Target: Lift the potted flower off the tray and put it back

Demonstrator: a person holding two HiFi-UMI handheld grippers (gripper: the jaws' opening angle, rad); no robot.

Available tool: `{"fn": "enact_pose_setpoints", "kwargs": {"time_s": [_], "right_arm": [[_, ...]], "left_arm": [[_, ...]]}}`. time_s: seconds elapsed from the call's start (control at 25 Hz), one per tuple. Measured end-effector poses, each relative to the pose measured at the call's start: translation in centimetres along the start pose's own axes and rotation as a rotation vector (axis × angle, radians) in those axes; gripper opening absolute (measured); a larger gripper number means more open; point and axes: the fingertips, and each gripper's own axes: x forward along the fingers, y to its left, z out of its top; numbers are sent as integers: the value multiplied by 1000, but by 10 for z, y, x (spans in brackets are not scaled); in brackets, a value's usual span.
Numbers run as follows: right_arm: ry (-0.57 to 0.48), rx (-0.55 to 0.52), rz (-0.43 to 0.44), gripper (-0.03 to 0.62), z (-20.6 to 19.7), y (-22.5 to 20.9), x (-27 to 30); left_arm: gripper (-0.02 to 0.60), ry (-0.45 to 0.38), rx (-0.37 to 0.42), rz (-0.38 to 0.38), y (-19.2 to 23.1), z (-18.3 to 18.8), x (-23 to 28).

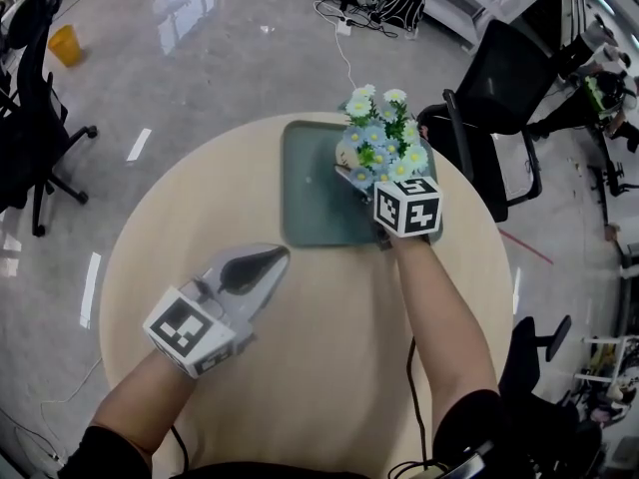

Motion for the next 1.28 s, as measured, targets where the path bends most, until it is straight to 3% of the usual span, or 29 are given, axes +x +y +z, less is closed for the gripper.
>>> {"fn": "enact_pose_setpoints", "kwargs": {"time_s": [0.48,0.68,0.96,1.28], "right_arm": [[-38,23,53,560,18,14,-45],[-43,36,47,560,31,20,-92],[-60,31,29,560,45,40,-177],[-65,11,38,560,39,64,-265]], "left_arm": [[-2,0,36,47,-16,16,-12],[-2,-15,58,10,-51,35,-24],[-2,-24,108,46,-100,58,-62],[-2,-37,164,13,-165,58,-86]]}}
